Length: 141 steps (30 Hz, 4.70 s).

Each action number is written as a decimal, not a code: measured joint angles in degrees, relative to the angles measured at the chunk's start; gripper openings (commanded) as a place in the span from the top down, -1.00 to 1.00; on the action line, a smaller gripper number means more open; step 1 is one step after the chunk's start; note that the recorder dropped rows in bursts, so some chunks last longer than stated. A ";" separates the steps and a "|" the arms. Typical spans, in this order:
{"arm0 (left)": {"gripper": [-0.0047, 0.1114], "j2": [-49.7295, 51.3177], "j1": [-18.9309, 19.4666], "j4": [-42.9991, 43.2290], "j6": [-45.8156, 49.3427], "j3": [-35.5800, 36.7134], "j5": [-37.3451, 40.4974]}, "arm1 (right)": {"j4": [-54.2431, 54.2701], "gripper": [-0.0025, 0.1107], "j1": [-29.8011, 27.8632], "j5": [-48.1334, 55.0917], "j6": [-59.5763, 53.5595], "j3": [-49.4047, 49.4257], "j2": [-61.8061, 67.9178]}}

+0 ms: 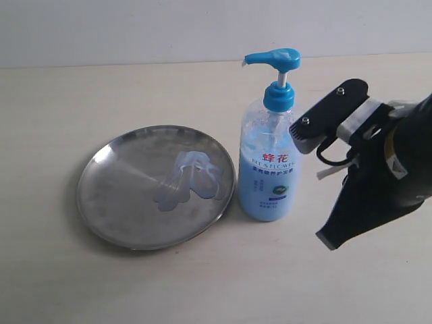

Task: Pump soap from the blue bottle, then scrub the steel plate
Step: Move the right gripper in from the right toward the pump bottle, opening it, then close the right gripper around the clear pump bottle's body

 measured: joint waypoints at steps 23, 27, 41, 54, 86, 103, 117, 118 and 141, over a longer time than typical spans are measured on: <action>0.92 0.00 0.00 0.00 0.00 0.00 0.00 | -61.89 0.96 12.71 -21.71 88.24 25.78 -3.63; 0.92 0.00 0.00 0.00 0.00 0.00 0.00 | -70.01 0.96 12.71 -23.93 95.71 26.84 -4.59; 0.92 0.00 0.00 0.00 0.00 0.00 0.00 | -15.13 0.96 12.71 -13.86 34.74 16.21 -4.59; 0.92 0.00 0.00 0.00 0.00 0.00 0.00 | 36.83 0.96 12.71 -21.36 -20.25 12.38 -4.59; 0.92 0.00 0.00 0.00 0.00 0.00 0.00 | 55.31 0.01 12.71 -82.43 -28.63 35.79 -4.59; 0.92 0.00 0.00 0.00 0.00 0.00 0.00 | 55.59 -0.90 12.71 -91.05 -33.56 35.79 -4.59; 0.92 0.00 0.00 0.00 0.00 0.00 0.00 | 56.68 -0.90 12.71 -100.86 -31.67 32.06 9.03; 0.92 0.00 0.00 0.00 0.00 0.00 0.00 | 56.68 -0.90 12.71 -101.76 -30.88 31.69 10.05; 0.92 0.00 0.00 0.00 0.00 0.00 0.00 | 67.66 -0.90 12.71 -106.58 -28.70 20.03 25.76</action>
